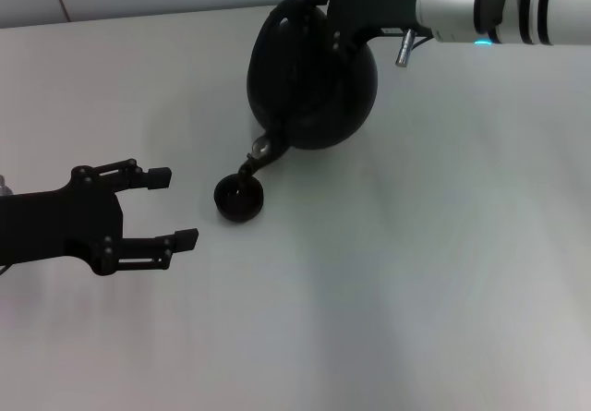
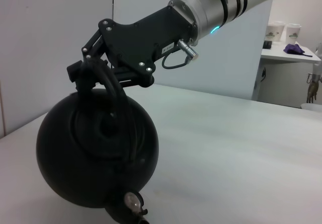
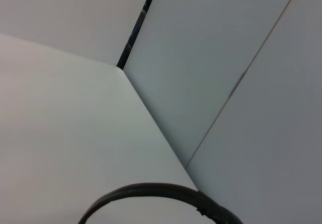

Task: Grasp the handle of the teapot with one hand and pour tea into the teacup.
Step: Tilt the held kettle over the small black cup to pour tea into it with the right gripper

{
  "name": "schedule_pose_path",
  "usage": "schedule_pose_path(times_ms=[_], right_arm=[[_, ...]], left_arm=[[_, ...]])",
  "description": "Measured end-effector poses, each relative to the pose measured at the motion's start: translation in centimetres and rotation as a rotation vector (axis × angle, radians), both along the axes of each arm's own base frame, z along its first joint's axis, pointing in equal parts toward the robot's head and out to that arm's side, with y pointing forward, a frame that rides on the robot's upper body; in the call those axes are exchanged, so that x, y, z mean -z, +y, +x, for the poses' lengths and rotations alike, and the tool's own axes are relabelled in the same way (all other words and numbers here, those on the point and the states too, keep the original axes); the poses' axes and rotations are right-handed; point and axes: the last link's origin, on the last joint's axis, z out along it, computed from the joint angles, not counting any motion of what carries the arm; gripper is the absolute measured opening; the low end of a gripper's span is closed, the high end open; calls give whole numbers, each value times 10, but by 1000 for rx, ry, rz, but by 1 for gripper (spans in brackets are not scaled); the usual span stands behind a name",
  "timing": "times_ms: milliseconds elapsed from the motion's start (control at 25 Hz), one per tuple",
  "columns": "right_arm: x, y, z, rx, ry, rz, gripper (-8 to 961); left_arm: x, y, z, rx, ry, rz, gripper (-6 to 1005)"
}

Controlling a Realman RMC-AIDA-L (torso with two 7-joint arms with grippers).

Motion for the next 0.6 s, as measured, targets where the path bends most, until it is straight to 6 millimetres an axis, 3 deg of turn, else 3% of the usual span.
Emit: schedule_pose_path(times_ms=[600], right_arm=[[0, -1, -6, -39, -42, 4, 116]], left_arm=[[1, 0, 1, 1, -3, 0, 859]])
